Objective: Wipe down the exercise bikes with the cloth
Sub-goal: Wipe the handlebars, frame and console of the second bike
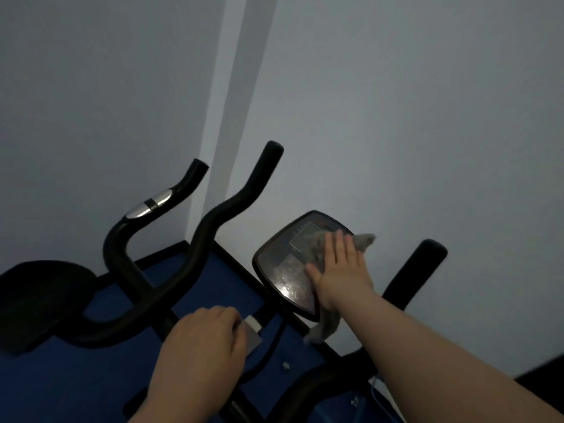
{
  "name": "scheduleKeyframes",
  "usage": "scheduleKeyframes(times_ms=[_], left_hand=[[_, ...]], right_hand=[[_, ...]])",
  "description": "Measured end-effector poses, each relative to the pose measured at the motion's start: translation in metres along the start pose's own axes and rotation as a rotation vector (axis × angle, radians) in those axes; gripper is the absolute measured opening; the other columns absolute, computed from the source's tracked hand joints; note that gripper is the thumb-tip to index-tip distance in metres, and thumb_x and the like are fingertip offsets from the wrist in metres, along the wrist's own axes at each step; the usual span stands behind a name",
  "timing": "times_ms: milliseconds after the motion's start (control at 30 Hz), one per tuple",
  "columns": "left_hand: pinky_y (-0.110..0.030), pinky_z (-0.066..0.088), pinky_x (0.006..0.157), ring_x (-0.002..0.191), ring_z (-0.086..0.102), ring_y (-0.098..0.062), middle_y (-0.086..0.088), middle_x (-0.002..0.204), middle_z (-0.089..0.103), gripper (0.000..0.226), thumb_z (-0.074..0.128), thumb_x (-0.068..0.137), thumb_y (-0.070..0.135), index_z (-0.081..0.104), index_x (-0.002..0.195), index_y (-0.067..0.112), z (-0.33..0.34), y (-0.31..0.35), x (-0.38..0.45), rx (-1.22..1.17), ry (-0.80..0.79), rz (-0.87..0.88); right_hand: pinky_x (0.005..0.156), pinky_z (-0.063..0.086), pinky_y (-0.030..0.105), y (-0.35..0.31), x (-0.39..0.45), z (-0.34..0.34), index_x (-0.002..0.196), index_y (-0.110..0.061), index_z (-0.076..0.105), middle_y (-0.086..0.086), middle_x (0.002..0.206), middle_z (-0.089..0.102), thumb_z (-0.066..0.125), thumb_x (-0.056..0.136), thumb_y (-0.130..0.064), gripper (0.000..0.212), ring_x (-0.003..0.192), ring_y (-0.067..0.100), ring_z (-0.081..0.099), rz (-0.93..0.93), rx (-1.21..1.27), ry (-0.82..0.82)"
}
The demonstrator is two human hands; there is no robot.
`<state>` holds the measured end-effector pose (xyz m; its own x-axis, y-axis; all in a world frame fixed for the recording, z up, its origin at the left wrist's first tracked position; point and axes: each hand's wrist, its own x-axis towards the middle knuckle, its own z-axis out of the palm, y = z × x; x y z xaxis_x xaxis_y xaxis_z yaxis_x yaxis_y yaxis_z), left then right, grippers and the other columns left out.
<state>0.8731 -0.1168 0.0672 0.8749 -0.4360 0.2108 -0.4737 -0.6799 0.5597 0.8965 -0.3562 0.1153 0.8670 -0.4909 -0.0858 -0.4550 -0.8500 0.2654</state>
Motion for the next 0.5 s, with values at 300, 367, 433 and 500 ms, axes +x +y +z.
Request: scheduleKeyframes(times_ms=[300,367,433,500], left_hand=[[-0.023,0.042,0.072,0.077,0.05,-0.002,0.017,0.085,0.058,0.021,0.036,0.095,0.038,0.057,0.091,0.034,0.001,0.0,-0.002,0.026,0.036,0.006],[-0.023,0.04,0.071,0.077,0.051,-0.003,0.015,0.086,0.059,0.022,0.036,0.095,0.037,0.058,0.093,0.031,-0.001,0.001,-0.004,0.019,0.026,0.011],[-0.023,0.041,0.071,0.078,0.052,-0.004,0.015,0.086,0.06,0.023,0.037,0.096,0.036,0.059,0.095,0.029,-0.001,0.001,-0.005,0.011,0.028,0.01],[-0.024,0.041,0.071,0.077,0.052,-0.004,0.015,0.086,0.06,0.023,0.037,0.096,0.035,0.059,0.095,0.029,0.001,0.0,-0.003,0.02,0.045,0.002]], right_hand=[[0.116,-0.013,0.044,-0.067,-0.004,0.016,0.14,-0.011,-0.031,0.011,0.151,-0.034,0.008,0.097,-0.055,0.073,0.141,0.028,-0.029,-0.145,0.025,0.141],[0.114,-0.014,0.045,-0.045,-0.014,0.022,0.134,-0.011,-0.037,0.01,0.143,-0.042,0.008,0.095,-0.059,0.076,0.139,0.029,-0.033,-0.062,0.004,0.052],[0.114,-0.013,0.046,-0.023,-0.012,0.015,0.136,-0.01,-0.036,0.011,0.142,-0.044,0.009,0.094,-0.062,0.081,0.138,0.031,-0.034,0.086,0.072,-0.026],[0.116,-0.01,0.047,-0.012,0.004,0.006,0.141,-0.01,-0.031,0.014,0.149,-0.037,0.014,0.095,-0.061,0.082,0.14,0.034,-0.029,0.215,0.188,-0.01]])
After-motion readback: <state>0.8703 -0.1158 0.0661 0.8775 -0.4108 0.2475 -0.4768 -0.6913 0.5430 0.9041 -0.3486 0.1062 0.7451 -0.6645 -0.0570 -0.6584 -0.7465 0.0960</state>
